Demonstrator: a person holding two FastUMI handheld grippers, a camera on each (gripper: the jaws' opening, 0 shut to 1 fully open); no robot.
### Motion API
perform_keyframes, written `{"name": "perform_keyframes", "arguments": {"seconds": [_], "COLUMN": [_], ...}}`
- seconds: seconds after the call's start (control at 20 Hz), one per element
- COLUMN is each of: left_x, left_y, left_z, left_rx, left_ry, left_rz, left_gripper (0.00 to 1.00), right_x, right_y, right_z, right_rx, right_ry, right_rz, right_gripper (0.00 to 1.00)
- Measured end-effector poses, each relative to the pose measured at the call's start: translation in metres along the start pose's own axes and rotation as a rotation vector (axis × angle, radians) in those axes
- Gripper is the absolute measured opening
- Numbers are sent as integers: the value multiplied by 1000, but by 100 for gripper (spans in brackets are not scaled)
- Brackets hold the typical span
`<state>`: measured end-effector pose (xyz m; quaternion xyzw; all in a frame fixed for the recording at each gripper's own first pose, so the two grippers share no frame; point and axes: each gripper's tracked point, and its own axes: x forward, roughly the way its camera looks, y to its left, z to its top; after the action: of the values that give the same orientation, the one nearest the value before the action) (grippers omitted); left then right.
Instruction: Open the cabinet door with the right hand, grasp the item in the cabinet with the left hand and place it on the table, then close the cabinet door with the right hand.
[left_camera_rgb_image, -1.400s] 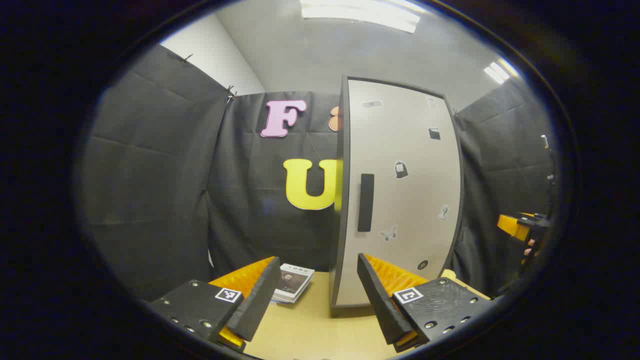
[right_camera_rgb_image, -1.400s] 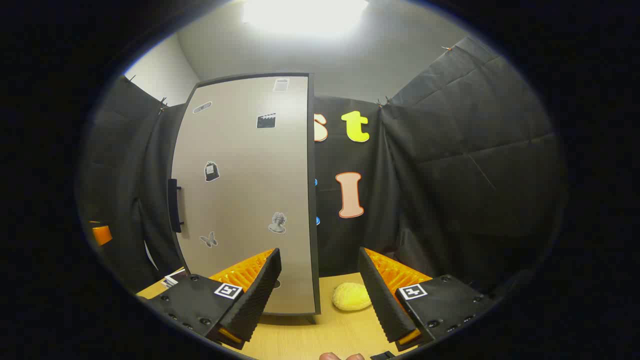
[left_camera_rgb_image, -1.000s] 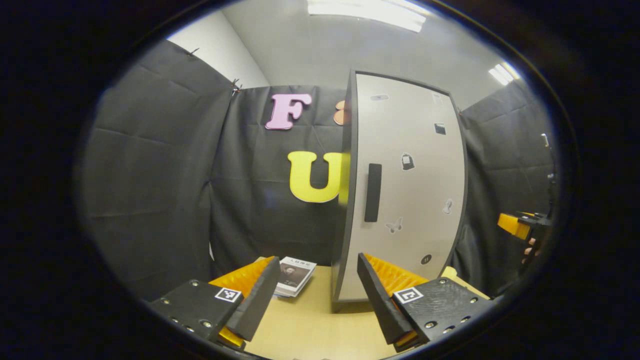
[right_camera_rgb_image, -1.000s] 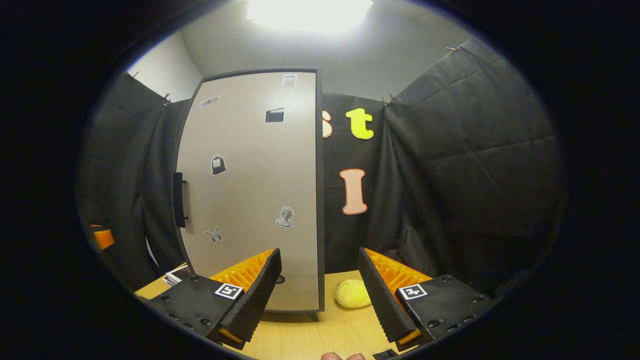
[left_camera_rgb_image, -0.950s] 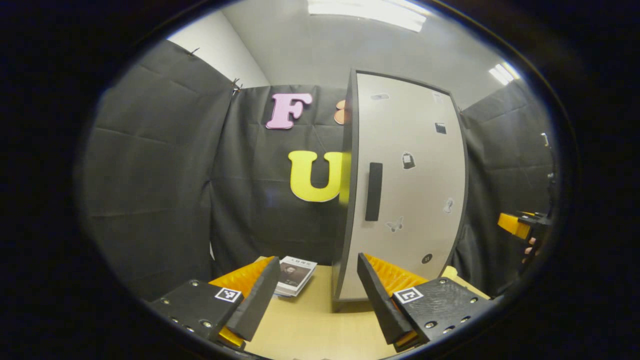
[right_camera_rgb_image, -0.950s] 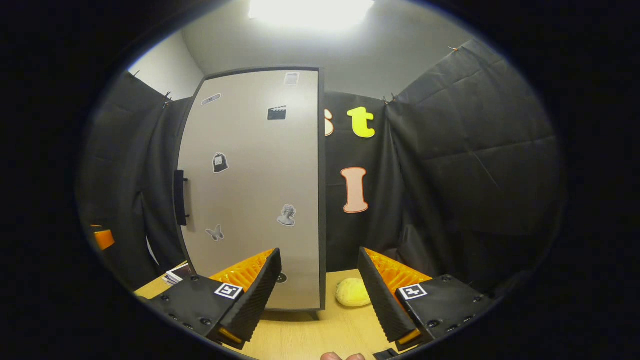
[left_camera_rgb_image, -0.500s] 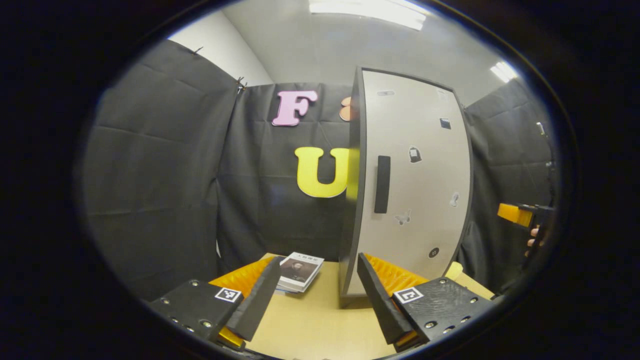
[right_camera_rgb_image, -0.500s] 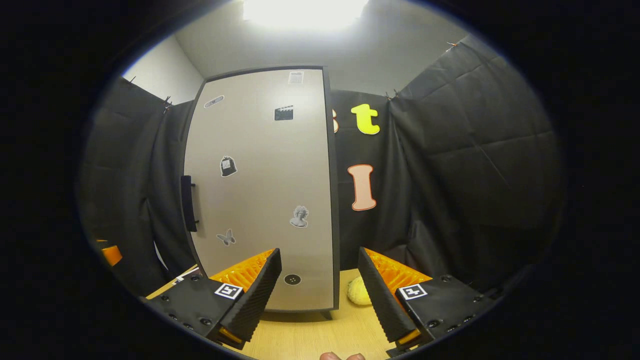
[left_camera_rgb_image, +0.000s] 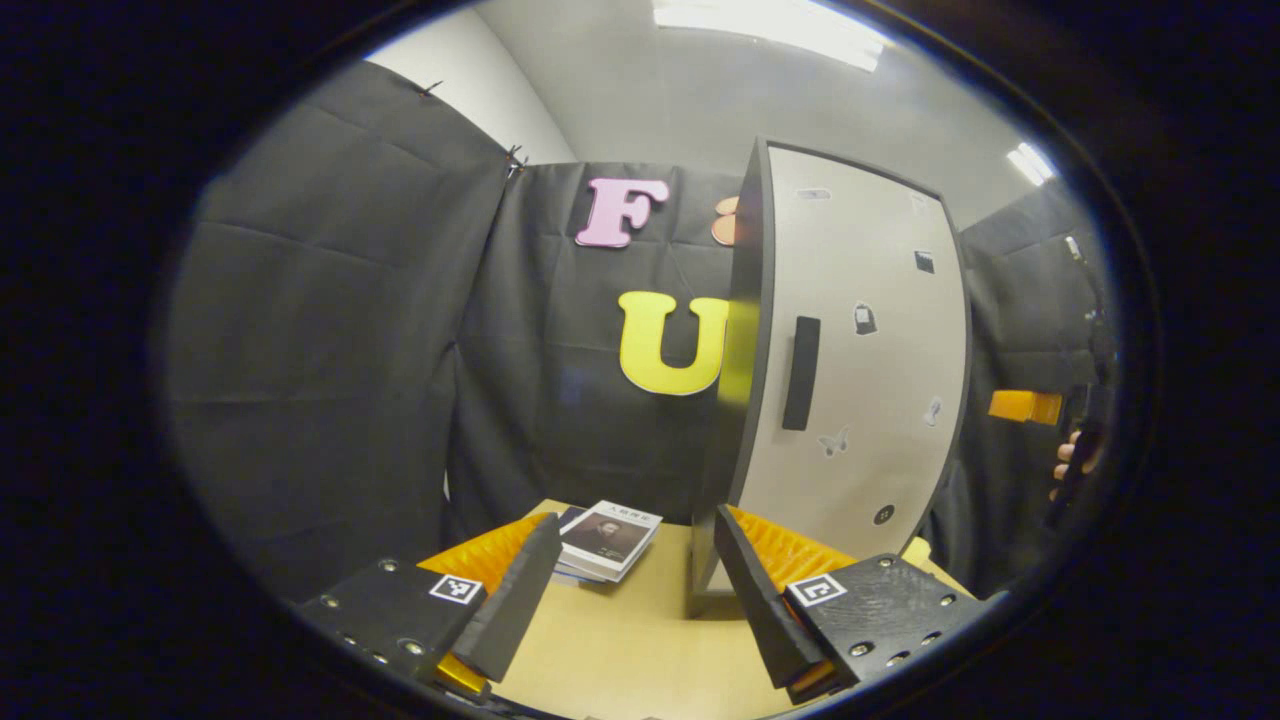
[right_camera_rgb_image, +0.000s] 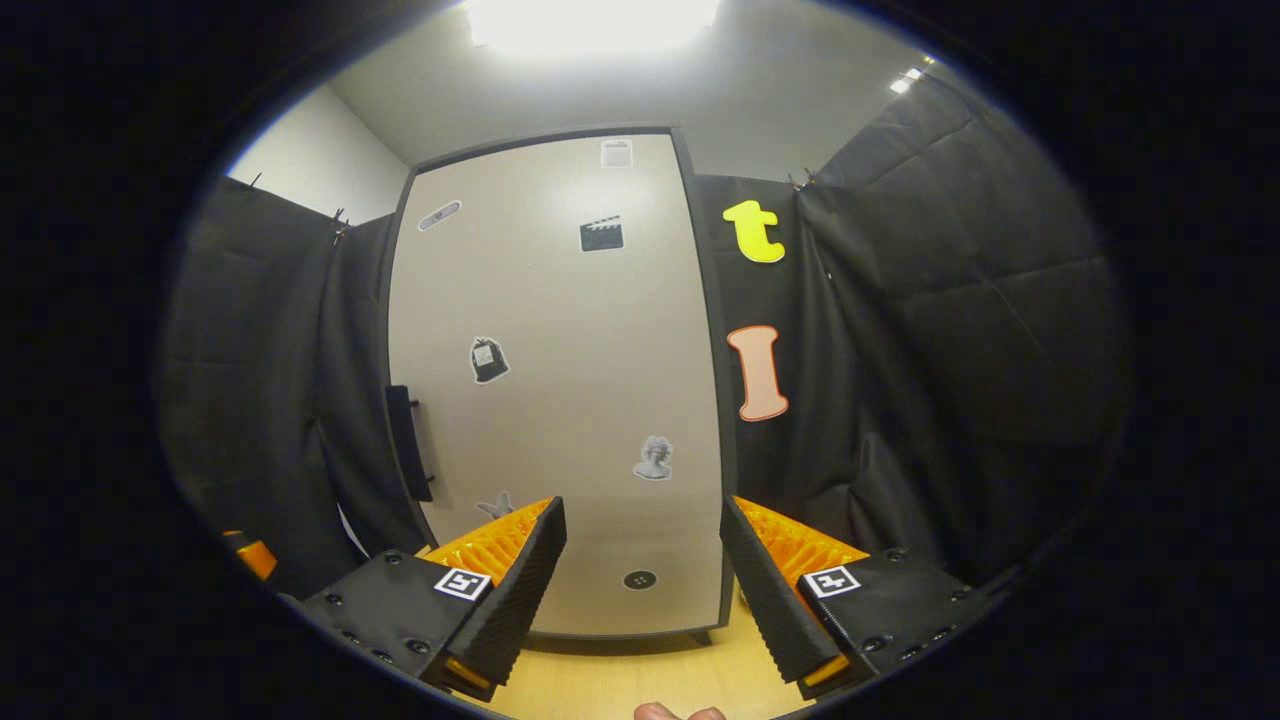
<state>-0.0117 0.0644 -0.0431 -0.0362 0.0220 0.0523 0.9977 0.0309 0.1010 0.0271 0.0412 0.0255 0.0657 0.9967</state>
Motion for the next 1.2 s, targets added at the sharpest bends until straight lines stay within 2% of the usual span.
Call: {"name": "perform_keyframes", "arguments": {"seconds": [0.05, 0.1, 0.3, 0.35, 0.5, 0.55, 0.6, 0.9, 1.1, 1.2], "left_x": [0, 0, -5, -6, -9, -11, -12, -17, -19, -19], "left_y": [5, 9, 15, 18, 28, 31, 34, 69, 97, 109], "left_z": [-3, -7, -20, -24, -27, -29, -30, -41, -50, -61], "left_rx": [8, 13, 5, 5, 2, -1, -2, -24, -19, -15], "left_ry": [3, 7, 32, 38, 46, 46, 47, 66, 81, 107], "left_rz": [10, 19, 27, 28, 39, 42, 47, 104, 150, 171], "left_gripper": [92, 94, 95, 98, 92, 95, 92, 95, 92, 95], "right_x": [4, 9, 25, 29, 39, 42, 46, 72, 99, 110], "right_y": [10, 19, 60, 72, 107, 118, 129, 184, 208, 216], "right_z": [5, 12, 43, 50, 66, 68, 70, 56, 25, 12], "right_rx": [0, -1, 16, 17, -4, -9, -9, 11, 11, 10], "right_ry": [-5, -10, -61, -79, -120, -128, -133, -102, -23, 1], "right_rz": [15, 29, 88, 103, 138, 150, 164, 207, 212, 212], "right_gripper": [98, 98, 98, 98, 98, 98, 98, 98, 98, 98]}}
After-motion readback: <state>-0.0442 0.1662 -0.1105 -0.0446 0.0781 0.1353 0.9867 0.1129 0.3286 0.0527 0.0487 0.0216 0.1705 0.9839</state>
